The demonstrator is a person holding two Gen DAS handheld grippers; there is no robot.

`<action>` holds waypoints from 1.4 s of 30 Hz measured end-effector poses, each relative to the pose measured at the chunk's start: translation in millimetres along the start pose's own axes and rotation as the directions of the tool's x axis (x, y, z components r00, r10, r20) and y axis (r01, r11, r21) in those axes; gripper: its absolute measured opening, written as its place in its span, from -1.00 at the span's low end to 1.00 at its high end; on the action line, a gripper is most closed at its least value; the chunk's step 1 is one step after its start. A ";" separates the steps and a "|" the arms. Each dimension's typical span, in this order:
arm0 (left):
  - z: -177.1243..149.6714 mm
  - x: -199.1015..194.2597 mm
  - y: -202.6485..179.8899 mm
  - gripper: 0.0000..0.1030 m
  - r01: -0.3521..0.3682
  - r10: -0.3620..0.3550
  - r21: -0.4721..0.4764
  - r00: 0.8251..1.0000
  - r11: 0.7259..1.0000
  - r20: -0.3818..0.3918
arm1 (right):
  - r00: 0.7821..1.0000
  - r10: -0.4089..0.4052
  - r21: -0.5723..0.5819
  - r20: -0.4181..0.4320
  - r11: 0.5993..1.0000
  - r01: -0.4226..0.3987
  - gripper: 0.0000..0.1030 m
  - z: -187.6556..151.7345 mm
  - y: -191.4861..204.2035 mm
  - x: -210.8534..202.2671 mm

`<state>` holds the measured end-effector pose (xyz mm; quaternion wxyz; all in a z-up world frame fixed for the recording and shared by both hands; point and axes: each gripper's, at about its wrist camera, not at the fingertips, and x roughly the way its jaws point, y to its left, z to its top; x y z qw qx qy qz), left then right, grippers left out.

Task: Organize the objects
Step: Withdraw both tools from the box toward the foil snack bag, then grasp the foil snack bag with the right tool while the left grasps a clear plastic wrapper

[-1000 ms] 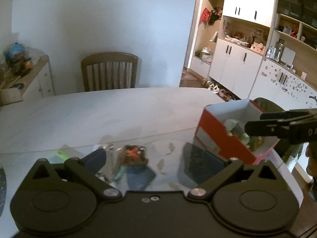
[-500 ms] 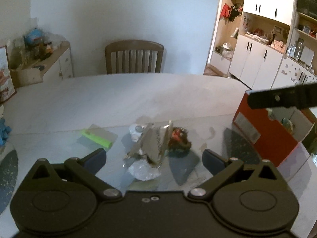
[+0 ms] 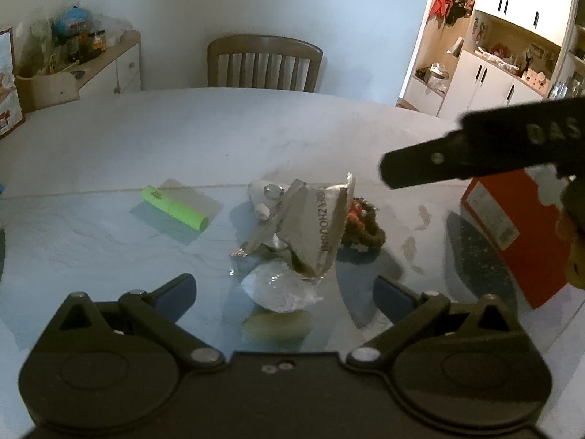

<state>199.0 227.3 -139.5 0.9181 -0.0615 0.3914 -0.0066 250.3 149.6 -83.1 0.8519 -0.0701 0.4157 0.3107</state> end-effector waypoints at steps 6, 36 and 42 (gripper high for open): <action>-4.1 14.8 1.9 0.94 -0.019 0.019 0.001 1.000 1.000 -0.006 | 0.998 0.027 0.010 -0.064 1.000 -0.026 0.88 3.8 6.2 32.1; -4.6 34.3 2.9 -0.20 -0.008 0.007 -0.015 0.999 1.000 -0.047 | 0.990 0.058 0.003 -0.130 0.998 -0.058 -0.13 7.7 27.3 71.1; -3.0 26.6 -0.6 -0.29 -0.010 0.010 -0.005 0.999 1.000 -0.033 | 0.993 0.057 0.024 -0.102 0.998 -0.055 -0.28 8.0 23.9 58.6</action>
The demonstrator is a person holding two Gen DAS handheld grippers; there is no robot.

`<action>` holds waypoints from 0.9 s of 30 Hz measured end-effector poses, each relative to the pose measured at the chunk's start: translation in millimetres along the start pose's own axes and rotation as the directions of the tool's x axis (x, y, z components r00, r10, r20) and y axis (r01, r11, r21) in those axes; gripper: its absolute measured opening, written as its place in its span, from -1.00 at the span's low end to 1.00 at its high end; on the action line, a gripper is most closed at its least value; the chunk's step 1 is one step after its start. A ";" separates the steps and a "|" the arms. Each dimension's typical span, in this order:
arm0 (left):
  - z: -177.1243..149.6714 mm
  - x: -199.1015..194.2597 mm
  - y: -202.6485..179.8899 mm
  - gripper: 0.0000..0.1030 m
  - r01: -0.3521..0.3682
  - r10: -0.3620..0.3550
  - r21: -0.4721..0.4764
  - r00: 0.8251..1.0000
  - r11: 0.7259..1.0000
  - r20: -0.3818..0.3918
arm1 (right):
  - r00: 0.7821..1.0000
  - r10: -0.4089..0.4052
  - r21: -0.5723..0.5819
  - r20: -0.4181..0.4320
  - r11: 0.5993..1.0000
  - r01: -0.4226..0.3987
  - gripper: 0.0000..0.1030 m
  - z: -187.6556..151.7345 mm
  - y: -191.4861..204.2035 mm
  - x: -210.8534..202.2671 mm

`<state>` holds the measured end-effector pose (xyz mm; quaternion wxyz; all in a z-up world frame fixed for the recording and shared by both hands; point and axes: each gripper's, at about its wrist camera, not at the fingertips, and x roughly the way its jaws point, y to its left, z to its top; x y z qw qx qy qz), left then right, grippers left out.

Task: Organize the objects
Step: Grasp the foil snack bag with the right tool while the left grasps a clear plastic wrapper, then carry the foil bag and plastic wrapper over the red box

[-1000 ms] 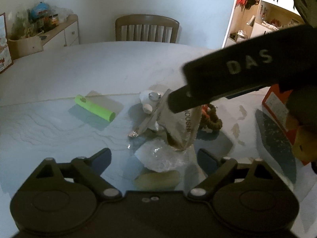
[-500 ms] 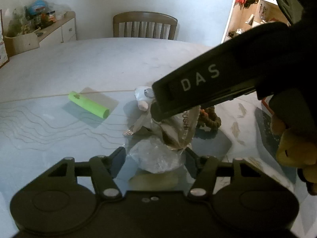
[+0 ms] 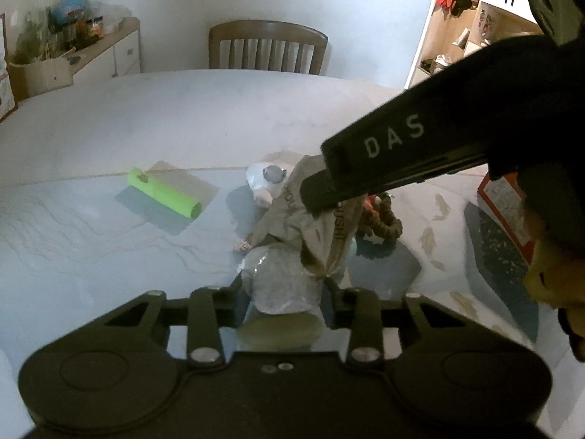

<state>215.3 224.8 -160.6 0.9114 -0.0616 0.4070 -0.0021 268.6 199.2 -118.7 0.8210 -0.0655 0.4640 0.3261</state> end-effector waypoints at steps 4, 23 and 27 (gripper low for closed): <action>2.0 -12.5 -5.1 -0.30 0.019 -0.019 0.003 1.000 1.000 0.015 | 0.999 0.015 0.022 0.039 1.000 -0.015 -0.33 -0.8 -4.5 -17.3; 22.3 -90.0 -77.0 -0.30 0.139 -0.148 0.084 0.982 0.987 0.120 | 0.980 0.015 0.123 0.199 0.992 -0.040 -0.35 -25.8 -61.8 -150.2; 27.3 -102.9 -100.9 -0.30 0.159 -0.172 0.101 0.976 0.982 0.137 | 0.970 0.009 0.152 0.243 0.987 -0.047 -0.35 -37.4 -85.5 -180.9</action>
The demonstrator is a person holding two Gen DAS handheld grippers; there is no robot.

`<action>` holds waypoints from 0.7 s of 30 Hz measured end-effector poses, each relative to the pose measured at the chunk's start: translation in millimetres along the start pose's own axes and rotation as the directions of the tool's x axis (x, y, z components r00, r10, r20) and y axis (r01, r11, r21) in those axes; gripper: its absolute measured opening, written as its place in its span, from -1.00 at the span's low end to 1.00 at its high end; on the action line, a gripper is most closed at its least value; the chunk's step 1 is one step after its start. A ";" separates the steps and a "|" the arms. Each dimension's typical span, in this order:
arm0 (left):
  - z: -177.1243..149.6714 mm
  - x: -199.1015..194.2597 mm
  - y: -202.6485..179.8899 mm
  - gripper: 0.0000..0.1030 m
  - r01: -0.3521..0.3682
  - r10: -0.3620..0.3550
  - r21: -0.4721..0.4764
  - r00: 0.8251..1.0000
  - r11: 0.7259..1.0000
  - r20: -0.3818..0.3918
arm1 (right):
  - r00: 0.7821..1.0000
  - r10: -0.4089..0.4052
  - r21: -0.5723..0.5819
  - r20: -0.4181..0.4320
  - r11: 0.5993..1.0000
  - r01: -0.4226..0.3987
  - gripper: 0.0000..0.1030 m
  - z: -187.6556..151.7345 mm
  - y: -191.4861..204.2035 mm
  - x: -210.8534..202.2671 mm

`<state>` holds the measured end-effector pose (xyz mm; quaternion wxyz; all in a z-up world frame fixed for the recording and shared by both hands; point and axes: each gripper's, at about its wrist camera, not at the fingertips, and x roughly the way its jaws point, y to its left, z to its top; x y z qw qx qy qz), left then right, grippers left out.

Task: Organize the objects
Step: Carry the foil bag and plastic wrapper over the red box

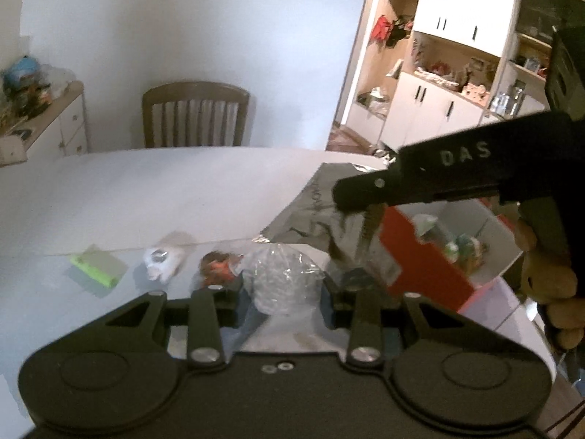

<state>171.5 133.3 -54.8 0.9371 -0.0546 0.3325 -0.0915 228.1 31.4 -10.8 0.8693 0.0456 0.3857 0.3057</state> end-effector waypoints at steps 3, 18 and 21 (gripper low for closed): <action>8.8 -2.8 -20.6 -0.30 0.016 -0.017 0.010 1.000 1.000 0.015 | 1.000 -0.009 0.021 0.028 1.000 0.008 -0.35 0.3 -19.2 -22.3; 38.9 32.6 -117.3 -0.30 0.097 -0.098 0.068 0.995 0.993 0.010 | 0.991 -0.095 0.110 0.094 0.990 0.084 -0.37 -1.1 -131.5 -90.5; 47.4 44.9 -133.8 -0.30 0.103 -0.105 0.085 0.994 0.991 0.010 | 0.987 -0.127 0.121 0.098 0.986 0.115 -0.37 -2.7 -156.0 -98.3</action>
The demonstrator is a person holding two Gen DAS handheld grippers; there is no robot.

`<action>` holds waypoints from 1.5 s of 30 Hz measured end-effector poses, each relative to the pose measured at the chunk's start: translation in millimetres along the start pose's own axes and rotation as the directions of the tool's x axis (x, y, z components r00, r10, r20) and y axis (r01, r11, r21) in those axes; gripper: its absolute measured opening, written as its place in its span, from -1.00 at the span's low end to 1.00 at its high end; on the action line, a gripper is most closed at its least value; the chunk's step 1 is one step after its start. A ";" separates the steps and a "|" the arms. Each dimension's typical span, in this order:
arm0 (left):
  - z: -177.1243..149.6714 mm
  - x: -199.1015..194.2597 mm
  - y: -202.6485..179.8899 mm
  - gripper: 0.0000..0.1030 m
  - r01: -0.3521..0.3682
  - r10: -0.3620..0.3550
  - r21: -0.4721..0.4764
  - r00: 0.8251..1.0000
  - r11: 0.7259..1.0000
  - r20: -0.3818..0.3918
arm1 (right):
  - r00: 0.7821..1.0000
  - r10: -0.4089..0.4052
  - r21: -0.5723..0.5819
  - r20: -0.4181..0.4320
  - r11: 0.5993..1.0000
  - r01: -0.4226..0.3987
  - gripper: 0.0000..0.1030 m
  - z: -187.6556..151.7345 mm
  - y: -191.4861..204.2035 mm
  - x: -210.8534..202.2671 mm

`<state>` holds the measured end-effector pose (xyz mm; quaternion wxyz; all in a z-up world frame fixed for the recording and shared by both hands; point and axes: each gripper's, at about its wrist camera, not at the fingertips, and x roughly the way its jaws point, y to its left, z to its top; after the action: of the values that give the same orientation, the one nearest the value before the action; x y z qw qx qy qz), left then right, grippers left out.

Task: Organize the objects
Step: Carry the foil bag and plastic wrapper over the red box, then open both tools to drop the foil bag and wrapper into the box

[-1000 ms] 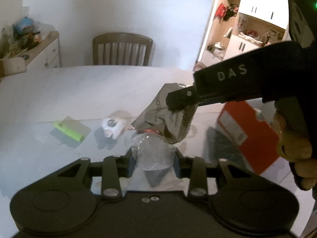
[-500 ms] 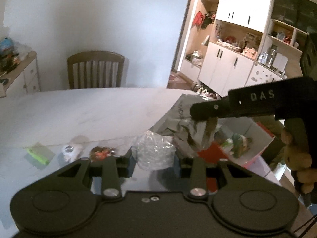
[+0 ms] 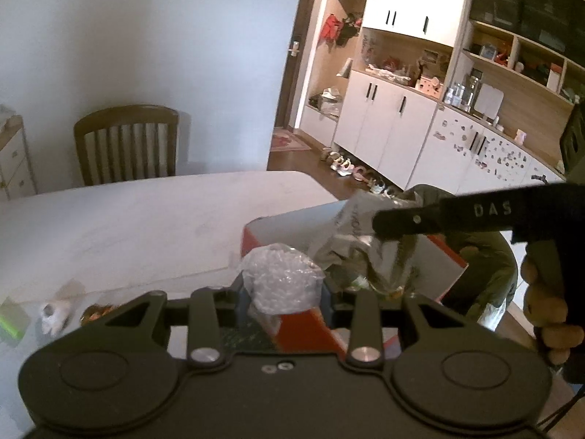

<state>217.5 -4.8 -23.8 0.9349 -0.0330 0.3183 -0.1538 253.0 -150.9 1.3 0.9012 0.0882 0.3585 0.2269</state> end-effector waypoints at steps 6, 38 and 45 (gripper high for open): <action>7.8 31.8 -28.6 -0.29 0.011 -0.010 0.027 0.999 1.000 -0.037 | 0.999 -0.053 0.020 -0.003 0.998 0.053 -0.37 2.2 -44.1 2.0; -11.9 203.4 -91.7 -0.28 0.025 0.033 0.112 0.872 0.993 -0.488 | 0.972 -0.161 -0.095 -0.174 0.985 0.146 -0.37 -0.3 -145.3 102.6; -14.3 213.6 -90.5 -0.26 0.032 0.043 0.129 0.844 0.991 -0.535 | 0.965 -0.170 -0.117 -0.200 0.982 0.149 -0.35 -1.8 -148.8 106.9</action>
<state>345.0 -156.3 -145.7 0.8090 0.0747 0.5561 -0.1752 371.6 -231.7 -112.6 0.8772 -0.0109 0.4453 0.1793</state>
